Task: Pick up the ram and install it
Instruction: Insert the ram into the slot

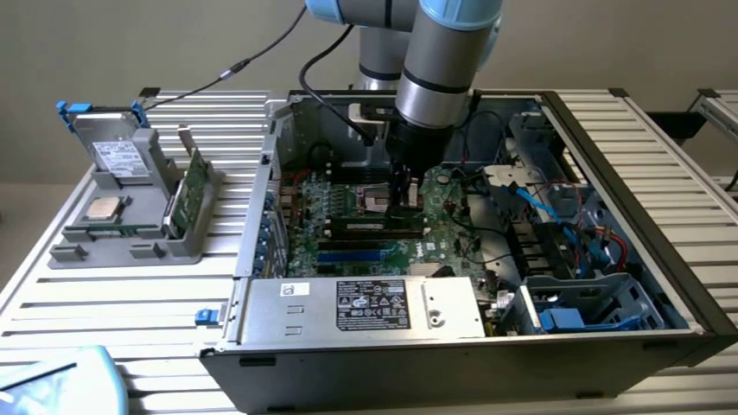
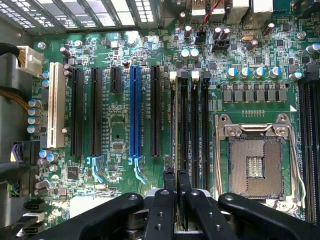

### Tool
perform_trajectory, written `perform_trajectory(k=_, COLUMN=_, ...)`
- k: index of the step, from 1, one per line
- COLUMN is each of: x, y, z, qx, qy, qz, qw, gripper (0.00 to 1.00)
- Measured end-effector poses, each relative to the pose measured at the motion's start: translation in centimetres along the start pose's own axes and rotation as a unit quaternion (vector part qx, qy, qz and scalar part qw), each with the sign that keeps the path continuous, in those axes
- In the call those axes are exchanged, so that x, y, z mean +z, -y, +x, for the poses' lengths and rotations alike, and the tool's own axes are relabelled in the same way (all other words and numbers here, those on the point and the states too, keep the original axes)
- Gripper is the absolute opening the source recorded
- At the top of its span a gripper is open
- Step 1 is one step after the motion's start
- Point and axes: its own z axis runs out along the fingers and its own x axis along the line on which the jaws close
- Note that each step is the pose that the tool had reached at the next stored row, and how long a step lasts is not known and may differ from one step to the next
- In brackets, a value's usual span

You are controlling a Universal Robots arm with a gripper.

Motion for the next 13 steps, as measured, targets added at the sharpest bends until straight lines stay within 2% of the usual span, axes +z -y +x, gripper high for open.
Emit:
perform_trajectory(k=4, x=0.02, y=-0.01, z=-0.01, qx=0.0, qy=-0.0004, qz=-0.0009, qw=1.0, gripper=0.13)
perform_trajectory(k=13, x=0.0, y=0.02, z=0.0, qx=0.0, qy=-0.0024, qz=-0.0064, qw=1.0, gripper=0.13)
